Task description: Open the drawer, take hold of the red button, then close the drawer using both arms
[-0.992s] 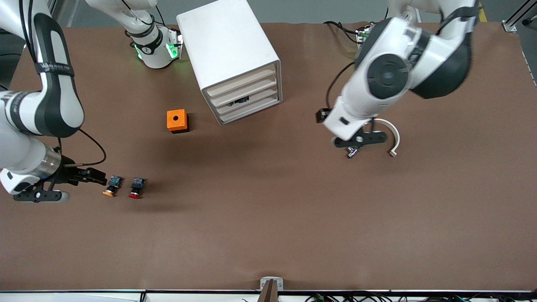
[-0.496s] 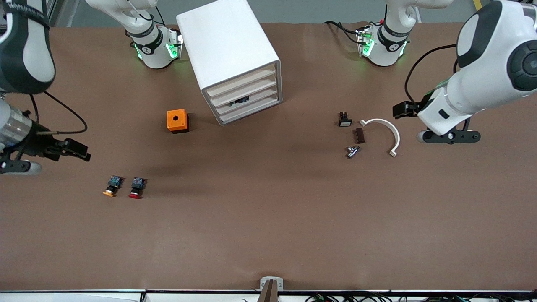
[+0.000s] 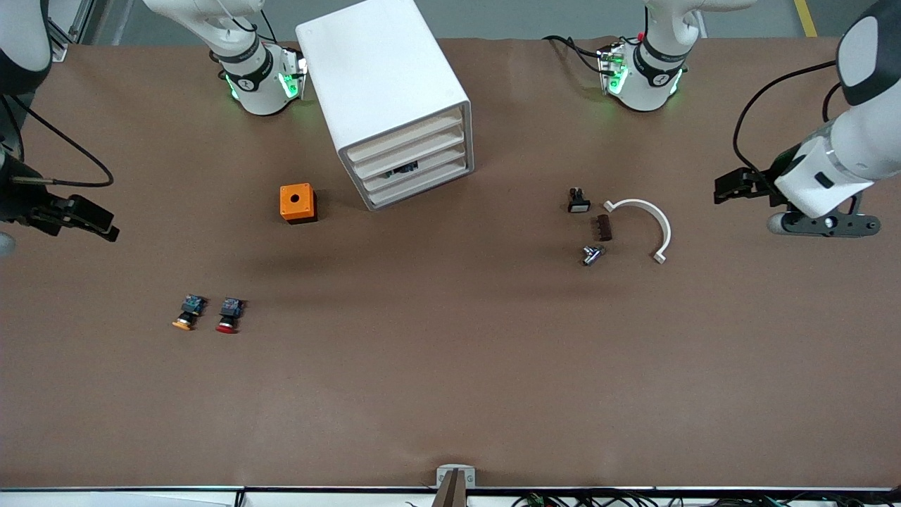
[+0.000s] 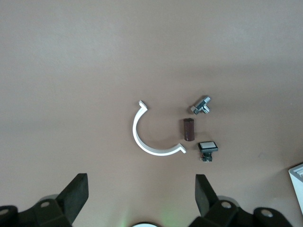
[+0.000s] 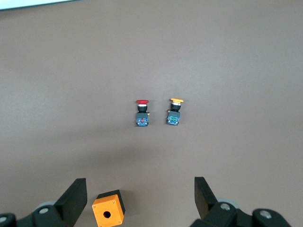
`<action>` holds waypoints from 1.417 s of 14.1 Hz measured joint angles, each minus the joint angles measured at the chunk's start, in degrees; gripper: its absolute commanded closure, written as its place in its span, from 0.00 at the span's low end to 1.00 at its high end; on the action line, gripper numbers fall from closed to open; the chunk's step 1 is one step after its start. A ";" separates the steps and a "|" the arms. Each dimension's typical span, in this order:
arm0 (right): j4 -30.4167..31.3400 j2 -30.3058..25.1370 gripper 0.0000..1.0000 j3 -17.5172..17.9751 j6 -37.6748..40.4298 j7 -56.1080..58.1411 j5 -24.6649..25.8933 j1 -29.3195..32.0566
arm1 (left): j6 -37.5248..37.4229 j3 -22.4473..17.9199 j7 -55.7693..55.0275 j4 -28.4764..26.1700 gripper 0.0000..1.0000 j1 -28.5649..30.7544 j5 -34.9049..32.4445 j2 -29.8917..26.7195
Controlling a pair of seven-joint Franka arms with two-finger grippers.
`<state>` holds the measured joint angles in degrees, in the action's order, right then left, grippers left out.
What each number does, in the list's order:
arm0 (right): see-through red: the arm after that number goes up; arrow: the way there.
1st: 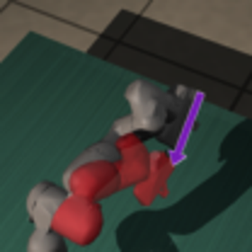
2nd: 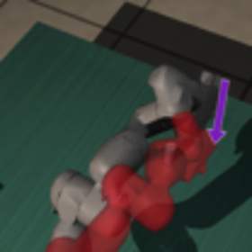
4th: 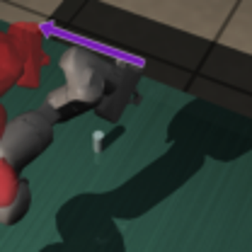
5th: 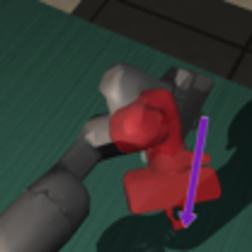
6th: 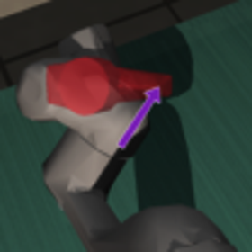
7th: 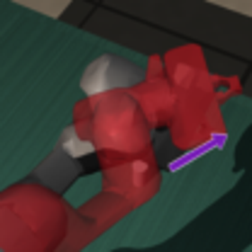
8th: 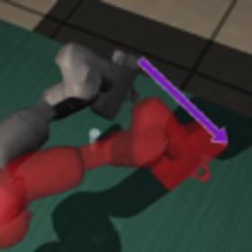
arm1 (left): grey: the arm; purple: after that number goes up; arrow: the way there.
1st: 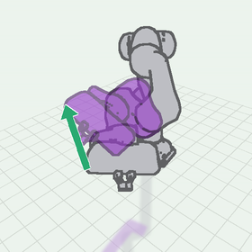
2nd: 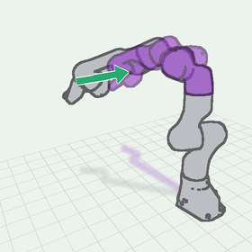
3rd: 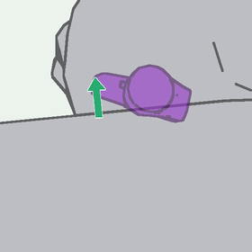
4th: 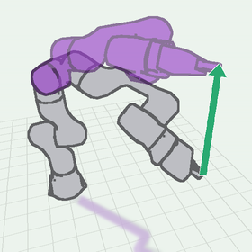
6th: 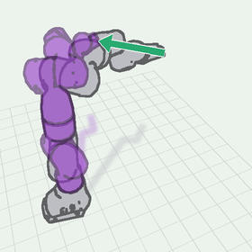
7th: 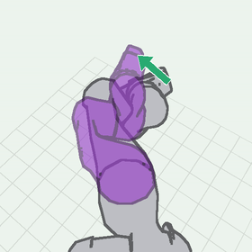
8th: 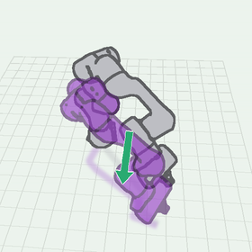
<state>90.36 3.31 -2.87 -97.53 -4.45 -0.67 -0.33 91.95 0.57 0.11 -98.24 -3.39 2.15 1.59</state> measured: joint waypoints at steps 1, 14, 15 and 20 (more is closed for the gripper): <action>-0.21 -0.59 0.00 0.08 0.43 -0.04 0.25 -0.03 | 0.58 0.03 0.45 0.02 0.01 0.64 0.00 -0.28; 0.44 -2.43 0.00 0.12 0.58 -0.04 0.80 -0.04 | -0.07 1.66 -0.81 7.69 0.01 2.96 0.00 -1.76; 0.48 -2.42 0.00 0.10 0.19 -0.04 0.81 -0.04 | -0.10 2.03 -1.11 7.69 0.01 2.93 0.00 -1.68; 0.71 -2.42 0.00 0.08 -0.34 -0.04 0.85 -0.04 | -0.10 2.36 -1.24 7.69 0.01 3.02 0.00 -1.48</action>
